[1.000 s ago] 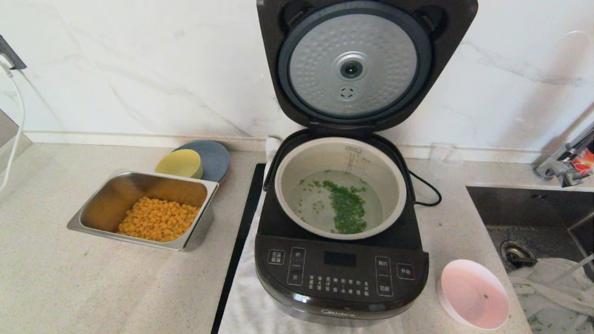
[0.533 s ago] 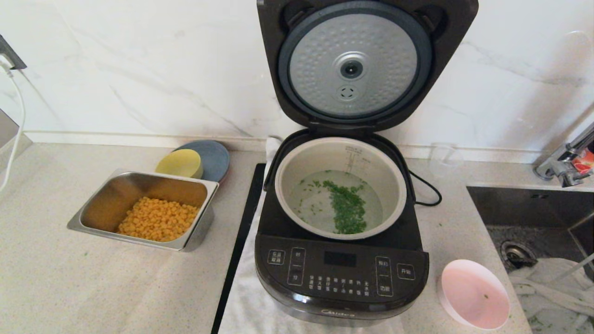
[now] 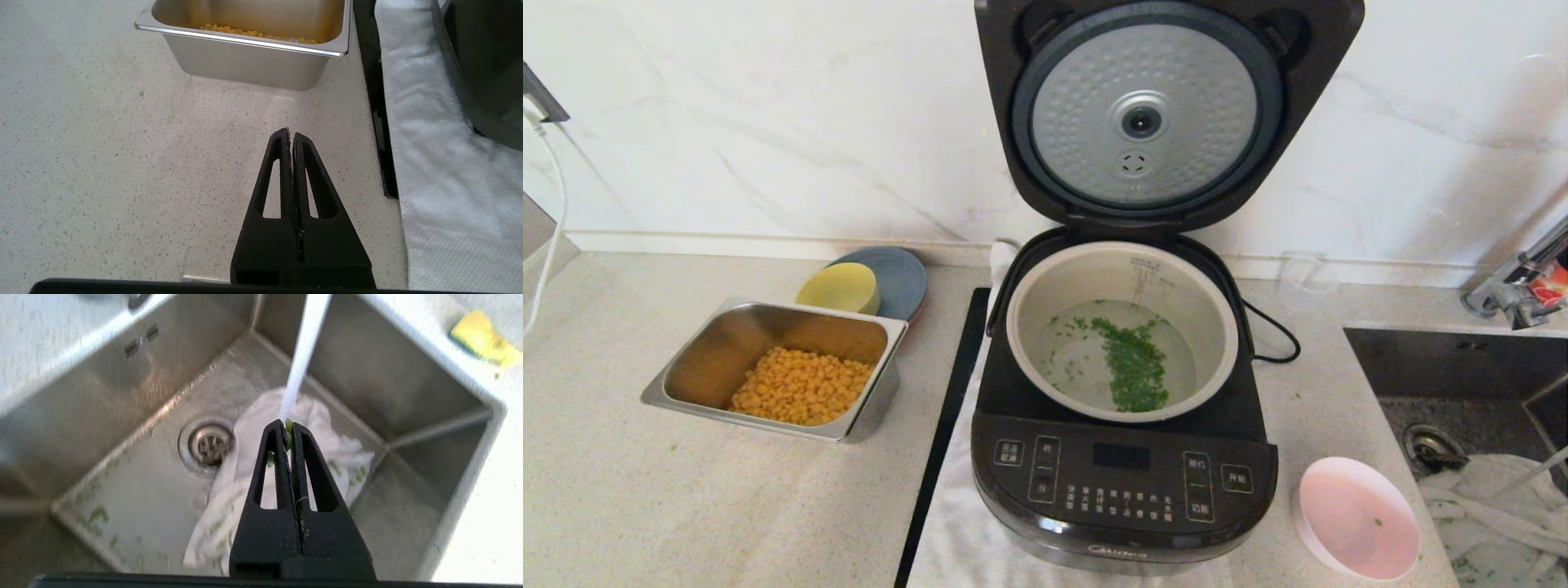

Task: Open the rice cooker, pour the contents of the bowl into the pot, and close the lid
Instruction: Turn off the tap

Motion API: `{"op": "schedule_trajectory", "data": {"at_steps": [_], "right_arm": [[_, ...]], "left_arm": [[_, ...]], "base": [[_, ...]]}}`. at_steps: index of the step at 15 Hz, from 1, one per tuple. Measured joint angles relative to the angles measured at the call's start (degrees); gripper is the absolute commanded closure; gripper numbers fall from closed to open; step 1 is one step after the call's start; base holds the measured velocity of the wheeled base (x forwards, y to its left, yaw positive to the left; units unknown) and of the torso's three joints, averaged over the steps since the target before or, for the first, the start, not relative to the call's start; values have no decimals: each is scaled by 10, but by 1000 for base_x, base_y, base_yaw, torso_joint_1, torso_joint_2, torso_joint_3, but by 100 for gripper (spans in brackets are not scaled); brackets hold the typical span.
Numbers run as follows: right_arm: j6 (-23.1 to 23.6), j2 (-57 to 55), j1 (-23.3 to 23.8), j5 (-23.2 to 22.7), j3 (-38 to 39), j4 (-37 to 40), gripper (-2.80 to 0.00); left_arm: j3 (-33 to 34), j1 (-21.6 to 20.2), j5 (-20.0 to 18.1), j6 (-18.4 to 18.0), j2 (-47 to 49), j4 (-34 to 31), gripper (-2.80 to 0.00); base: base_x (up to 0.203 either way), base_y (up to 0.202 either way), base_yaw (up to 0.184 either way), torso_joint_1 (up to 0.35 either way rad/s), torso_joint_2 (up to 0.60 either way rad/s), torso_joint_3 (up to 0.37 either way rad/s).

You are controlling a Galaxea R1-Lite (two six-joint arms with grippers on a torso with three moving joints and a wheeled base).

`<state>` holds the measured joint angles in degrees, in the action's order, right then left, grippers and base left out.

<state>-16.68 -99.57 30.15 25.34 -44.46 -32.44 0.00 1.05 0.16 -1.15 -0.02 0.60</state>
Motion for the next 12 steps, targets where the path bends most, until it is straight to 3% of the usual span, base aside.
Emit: {"op": "schedule_trajectory", "data": {"at_steps": [3, 9, 12], "right_arm": [[23, -38, -6, 26, -10, -72, 0], [114, -143, -44, 83, -3, -318, 0], [137, -173, -57, 108, -26, -353, 0]], "left_arm": [[0, 0, 0, 0, 0, 0, 0], [0, 0, 0, 0, 0, 0, 0], [0, 0, 0, 0, 0, 0, 0]], "base": [[0, 0, 0, 0, 0, 0], [0, 0, 0, 0, 0, 0], [0, 0, 0, 0, 0, 0]]}}
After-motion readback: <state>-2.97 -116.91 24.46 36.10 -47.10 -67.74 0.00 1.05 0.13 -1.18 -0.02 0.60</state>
